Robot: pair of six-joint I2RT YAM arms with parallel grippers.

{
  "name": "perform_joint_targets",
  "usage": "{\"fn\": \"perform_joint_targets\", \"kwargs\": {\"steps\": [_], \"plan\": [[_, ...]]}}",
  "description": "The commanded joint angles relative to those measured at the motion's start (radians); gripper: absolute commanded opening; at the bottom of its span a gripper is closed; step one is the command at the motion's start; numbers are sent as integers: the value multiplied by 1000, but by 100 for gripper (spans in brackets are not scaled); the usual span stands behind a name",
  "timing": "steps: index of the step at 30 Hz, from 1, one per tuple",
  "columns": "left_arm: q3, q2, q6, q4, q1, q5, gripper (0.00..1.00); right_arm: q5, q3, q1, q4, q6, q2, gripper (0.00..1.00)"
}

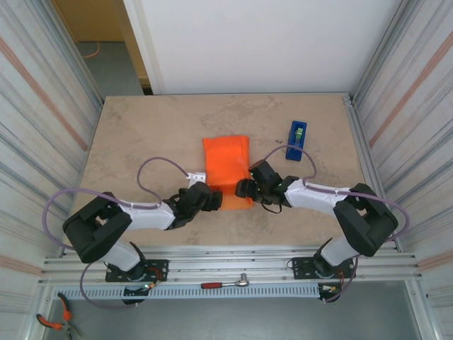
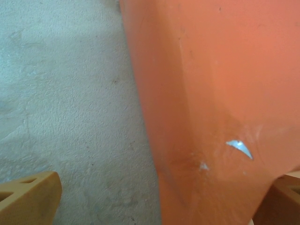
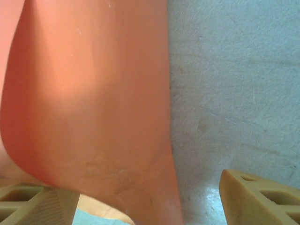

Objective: Wrap the gift box in paper

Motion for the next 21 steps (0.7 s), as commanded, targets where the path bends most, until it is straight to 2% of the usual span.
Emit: {"fn": "perform_joint_targets", "kwargs": {"steps": [1,5,9,21], "plan": [[-1,-72,6,-19,-8,17,99,31,33,4,-21,-16,27,74],[-20,-163,-9,-69,-8,81,99,34,32,3,-14,-17,40,67],[-45,-207,-40,-67,-9,74,97,30,33,2,-8,-19,54,64],[-4,-71,-67,-28,-17,-14,70,30,24,6,-7,-19,58,62]]}}
